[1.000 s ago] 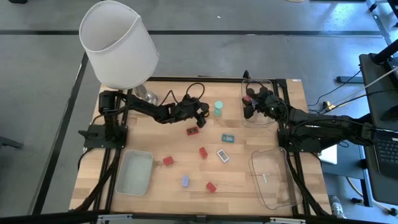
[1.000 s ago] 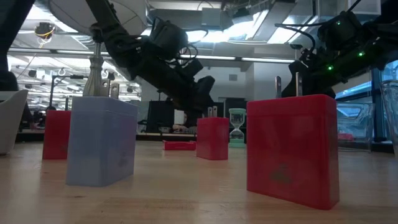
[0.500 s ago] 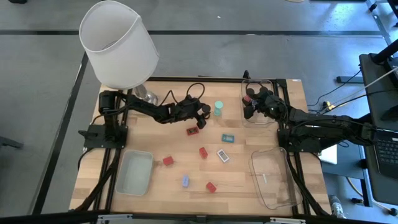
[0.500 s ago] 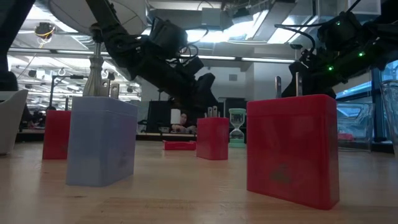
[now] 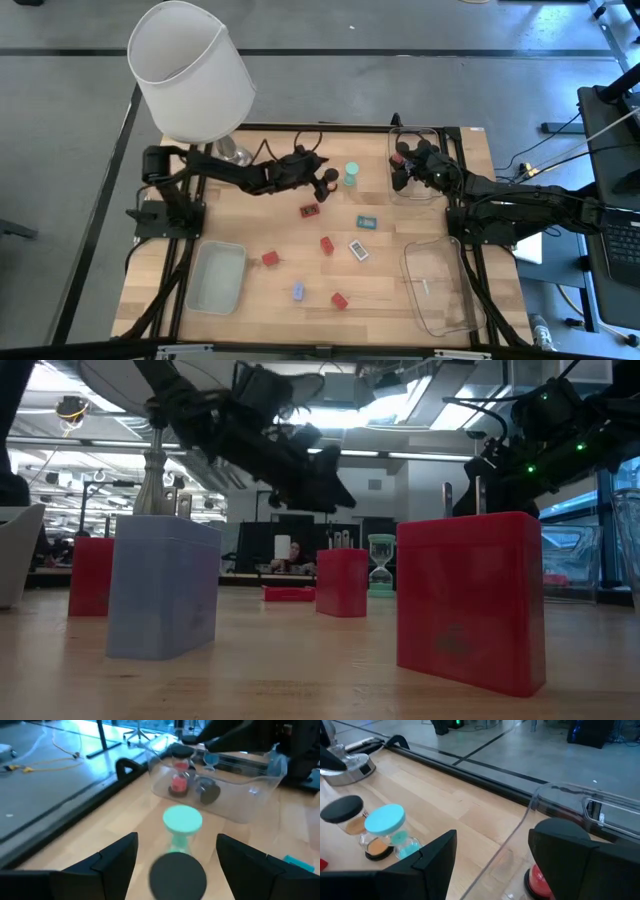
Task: Pick & Place Office items
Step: Put the light blue sand timer into the top transparent bin
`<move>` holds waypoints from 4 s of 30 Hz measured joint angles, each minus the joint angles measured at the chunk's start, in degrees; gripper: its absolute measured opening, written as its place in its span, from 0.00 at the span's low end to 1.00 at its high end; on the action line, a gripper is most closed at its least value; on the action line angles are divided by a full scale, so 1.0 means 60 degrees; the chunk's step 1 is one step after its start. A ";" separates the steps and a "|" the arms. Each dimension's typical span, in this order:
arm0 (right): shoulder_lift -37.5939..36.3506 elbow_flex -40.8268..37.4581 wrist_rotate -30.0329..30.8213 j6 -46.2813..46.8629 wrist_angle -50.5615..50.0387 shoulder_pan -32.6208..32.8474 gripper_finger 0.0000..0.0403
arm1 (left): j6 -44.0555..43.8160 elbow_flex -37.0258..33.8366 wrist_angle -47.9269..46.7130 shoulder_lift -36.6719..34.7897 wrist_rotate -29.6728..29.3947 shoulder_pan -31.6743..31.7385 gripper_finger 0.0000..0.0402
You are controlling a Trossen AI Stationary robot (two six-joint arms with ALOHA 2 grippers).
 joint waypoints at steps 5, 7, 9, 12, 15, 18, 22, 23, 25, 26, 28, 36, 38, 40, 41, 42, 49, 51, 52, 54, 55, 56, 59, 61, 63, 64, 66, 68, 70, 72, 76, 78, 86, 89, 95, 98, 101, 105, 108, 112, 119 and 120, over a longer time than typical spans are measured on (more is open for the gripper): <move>0.0000 0.0000 -0.0499 -0.0021 0.0165 -0.0004 0.63 | 0.0141 0.0000 -0.1690 -0.0938 -0.0861 -0.0122 0.66; 0.0000 0.0000 -0.0993 -0.0060 0.0356 0.0000 0.63 | 0.0110 0.0000 -0.2491 -0.1321 -0.1337 -0.0216 0.66; 0.0000 0.0000 -0.1370 -0.0060 0.0682 0.0000 0.63 | 0.0121 0.0000 -0.2915 -0.1614 -0.1875 -0.0368 0.66; 0.0000 0.0000 -0.1853 -0.0061 0.1227 0.0000 0.63 | 0.0342 0.0000 -0.3475 -0.2035 -0.2627 -0.0620 0.64; 0.0003 0.0000 -0.2511 -0.0020 0.1589 0.0018 0.63 | 0.0475 0.0000 -0.3959 -0.2319 -0.3160 -0.0796 0.62; 0.0147 0.0000 -0.2682 -0.0020 0.1948 0.0178 0.63 | 0.0309 0.0000 -0.4438 -0.2413 -0.3556 -0.0830 0.61; 0.0617 0.0000 -0.2680 -0.0242 0.2785 0.0469 0.64 | -0.0422 0.0000 -0.5402 -0.2411 -0.3689 -0.0706 0.60; 0.0768 0.0000 -0.2679 -0.0350 0.3016 0.0542 0.66 | -0.0629 0.0000 -0.5661 -0.2409 -0.3691 -0.0677 0.60; 0.1139 0.0009 -0.2692 -0.0704 0.3485 0.0685 0.69 | -0.0965 -0.0004 -0.6054 -0.2402 -0.3699 -0.0663 0.60; 0.1334 0.0059 -0.2725 -0.0916 0.3568 0.0758 0.71 | -0.1067 -0.0004 -0.6194 -0.2402 -0.3729 -0.0663 0.60; 0.1773 0.0289 -0.2750 -0.1307 0.3580 0.0895 0.75 | -0.1163 -0.0004 -0.6431 -0.2402 -0.3873 -0.0669 0.60; 0.3827 0.1764 -0.2752 -0.3095 0.3502 0.1271 0.88 | -0.1264 -0.0004 -0.6889 -0.2402 -0.4189 -0.0703 0.60; 0.4291 0.2124 -0.2773 -0.3300 0.3287 0.1271 0.89 | -0.1276 -0.0004 -0.7005 -0.2402 -0.4213 -0.0703 0.60; 0.4699 0.2480 -0.2770 -0.3313 0.2916 0.1266 0.89 | -0.1276 -0.0004 -0.7152 -0.2402 -0.4215 -0.0703 0.60; 0.4869 0.2640 -0.2770 -0.3311 0.2688 0.1248 0.89 | -0.1272 -0.0004 -0.7221 -0.2402 -0.4215 -0.0703 0.60; 0.5040 0.2801 -0.2771 -0.3302 0.2492 0.1224 0.89 | -0.1276 -0.0004 -0.7294 -0.2402 -0.4215 -0.0692 0.60; 0.6058 0.3476 -0.2755 -0.3277 0.2146 0.0966 0.89 | -0.1302 -0.0007 -0.7636 -0.2402 -0.4215 -0.0472 0.60; 0.6272 0.3549 -0.2751 -0.3275 0.2140 0.0856 0.89 | -0.1301 -0.0007 -0.7636 -0.2402 -0.4215 -0.0403 0.60; 0.6359 0.3564 -0.2751 -0.3273 0.2105 0.0793 0.89 | -0.1305 -0.0007 -0.7638 -0.2402 -0.4213 -0.0364 0.60; 0.6531 0.3595 -0.2748 -0.3269 0.2073 0.0674 0.89 | -0.1301 -0.0007 -0.7636 -0.2402 -0.4211 -0.0296 0.60; 0.6608 0.3595 -0.2748 -0.3244 0.2046 0.0625 0.89 | -0.1301 -0.0007 -0.7636 -0.2402 -0.4211 -0.0274 0.60; 0.6673 0.3595 -0.2748 -0.3227 0.2027 0.0579 0.89 | -0.1301 -0.0007 -0.7636 -0.2399 -0.4208 -0.0254 0.60; 0.6842 0.3595 -0.2748 -0.3015 0.2005 0.0491 0.89 | -0.1301 -0.0007 -0.7636 -0.2399 -0.4204 -0.0191 0.60; 0.6922 0.3595 -0.2749 -0.2914 0.1977 0.0458 0.89 | -0.1301 -0.0007 -0.7636 -0.2399 -0.4204 -0.0153 0.60; 0.6984 0.3595 -0.2751 -0.2740 0.2007 0.0452 0.89 | -0.1298 -0.0007 -0.7632 -0.2395 -0.4204 -0.0105 0.60; 0.7005 0.3595 -0.2748 -0.2705 0.1997 0.0452 0.89 | -0.1298 -0.0007 -0.7632 -0.2395 -0.4207 -0.0102 0.60; 0.7031 0.3595 -0.2750 -0.2591 0.1997 0.0452 0.88 | -0.1301 -0.0007 -0.7632 -0.2395 -0.4209 -0.0082 0.60; 0.7031 0.3595 -0.2748 -0.2453 0.2001 0.0452 0.86 | -0.1298 -0.0007 -0.7629 -0.2395 -0.4210 -0.0056 0.60; 0.7031 0.3595 -0.2748 -0.2316 0.2001 0.0452 0.82 | -0.1340 -0.0007 -0.7629 -0.2395 -0.4212 -0.0050 0.60; 0.7031 0.3595 -0.2751 -0.2232 0.2001 0.0454 0.76 | -0.1400 -0.0007 -0.7630 -0.2395 -0.4302 -0.0051 0.60; 0.7031 0.3595 -0.2750 -0.2235 0.2001 0.0452 0.63 | -0.1446 -0.0007 -0.7629 -0.2395 -0.4442 -0.0054 0.60; 0.7031 0.3595 -0.2749 -0.2226 0.2001 0.0452 0.56 | -0.1490 -0.0007 -0.7629 -0.2395 -0.4445 -0.0054 0.60; 0.6904 0.3588 -0.2748 -0.1727 0.1976 0.0452 0.50 | -0.1529 -0.0007 -0.7629 -0.2395 -0.4437 -0.0054 0.60; 0.6582 0.3588 -0.2751 -0.1619 0.1815 0.0452 0.50 | -0.1542 -0.0007 -0.7629 -0.2395 -0.4437 -0.0054 0.60; 0.5213 0.3585 -0.2746 -0.1597 0.0723 0.0326 0.53 | -0.1538 -0.0007 -0.7632 -0.2395 -0.4437 -0.0054 0.60; 0.4242 0.3585 -0.2601 -0.1780 -0.0070 0.0217 0.50 | -0.1538 -0.0007 -0.7631 -0.2395 -0.4437 -0.0053 0.60; 0.3201 0.3585 -0.2497 -0.2010 -0.0862 0.0131 0.50 | -0.1534 -0.0007 -0.7630 -0.2395 -0.4452 -0.0051 0.60; 0.1772 0.3585 -0.2280 -0.2058 -0.2083 0.0060 0.51 | -0.1531 -0.0007 -0.7632 -0.2395 -0.4456 -0.0051 0.60; 0.0816 0.3585 -0.1676 -0.1970 -0.3201 0.0062 0.53 | -0.1531 -0.0007 -0.7632 -0.2395 -0.4456 -0.0051 0.60; -0.0061 0.3585 -0.0592 -0.1408 -0.4940 0.0062 0.51 | -0.1531 -0.0007 -0.7632 -0.2395 -0.4459 -0.0051 0.60; -0.0554 0.3585 0.1300 -0.0104 -0.7476 0.0062 0.52 | -0.1568 -0.0007 -0.7629 -0.2395 -0.4461 -0.0051 0.60; -0.0576 0.3582 0.1562 0.0074 -0.7746 0.0062 0.52 | -0.1603 -0.0007 -0.7629 -0.2395 -0.4463 -0.0051 0.60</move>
